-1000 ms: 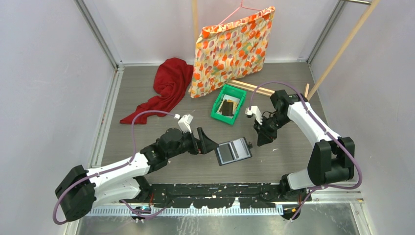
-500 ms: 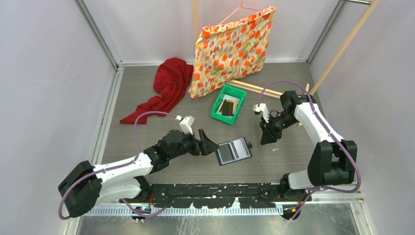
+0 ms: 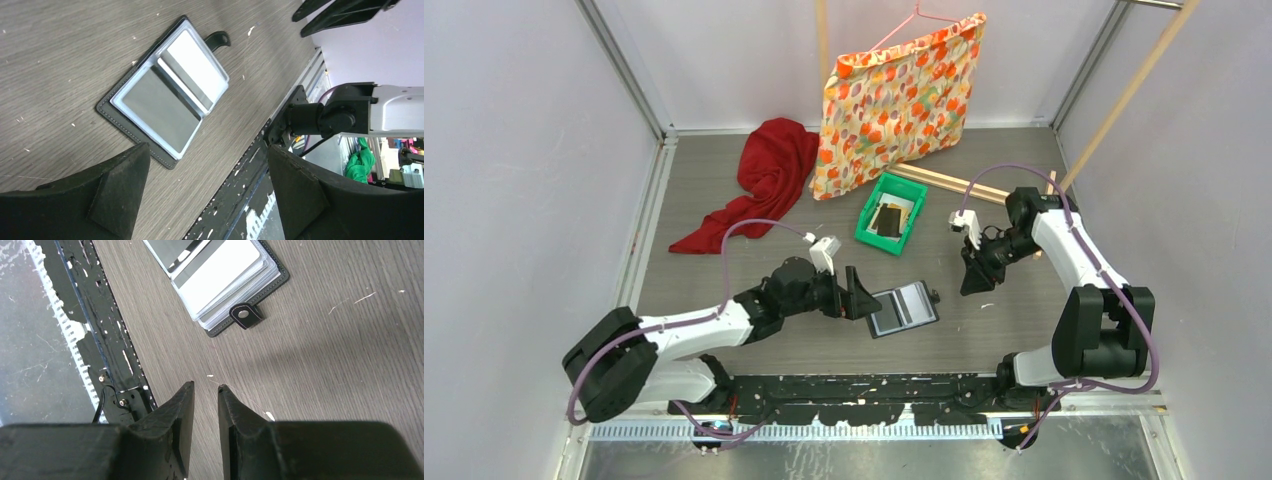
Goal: Put the credit cards into the card holder
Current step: Turn over the card slot in the card holder.
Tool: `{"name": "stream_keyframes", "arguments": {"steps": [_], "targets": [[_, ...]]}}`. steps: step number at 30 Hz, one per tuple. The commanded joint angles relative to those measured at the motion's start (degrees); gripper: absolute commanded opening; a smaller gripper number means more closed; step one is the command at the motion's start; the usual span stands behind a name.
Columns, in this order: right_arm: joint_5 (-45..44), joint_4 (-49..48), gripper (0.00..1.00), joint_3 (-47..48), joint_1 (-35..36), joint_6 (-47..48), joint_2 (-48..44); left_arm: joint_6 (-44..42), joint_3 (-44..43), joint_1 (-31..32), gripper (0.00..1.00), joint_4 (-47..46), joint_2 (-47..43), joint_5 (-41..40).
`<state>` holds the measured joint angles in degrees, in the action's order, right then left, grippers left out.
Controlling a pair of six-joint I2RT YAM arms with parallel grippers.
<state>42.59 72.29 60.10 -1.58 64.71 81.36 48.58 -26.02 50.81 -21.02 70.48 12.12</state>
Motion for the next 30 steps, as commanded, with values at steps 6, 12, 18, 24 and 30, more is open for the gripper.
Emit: {"name": "stream_keyframes", "arguments": {"steps": [6,12,18,24,30], "targets": [[1.13,1.08,0.29,-0.14,-0.32,3.09,-2.66,-1.80,-0.89,-0.44,0.89,7.27,-9.78,-1.97],[2.33,0.54,0.29,-0.77,1.47,3.53,-3.93,0.71,-0.67,-0.36,0.89,8.85,-12.13,-3.34],[3.73,-2.41,0.32,-2.40,4.64,1.49,-5.98,1.36,0.33,-0.06,0.88,7.97,-12.71,-4.80],[1.91,-4.98,0.33,-2.61,9.71,-1.45,-5.39,-0.06,-2.45,1.62,0.87,10.73,-9.12,-4.74],[1.13,-7.18,0.35,-2.85,14.98,-3.61,-5.15,0.31,-0.64,1.66,0.87,7.19,-9.92,-6.62]]}}
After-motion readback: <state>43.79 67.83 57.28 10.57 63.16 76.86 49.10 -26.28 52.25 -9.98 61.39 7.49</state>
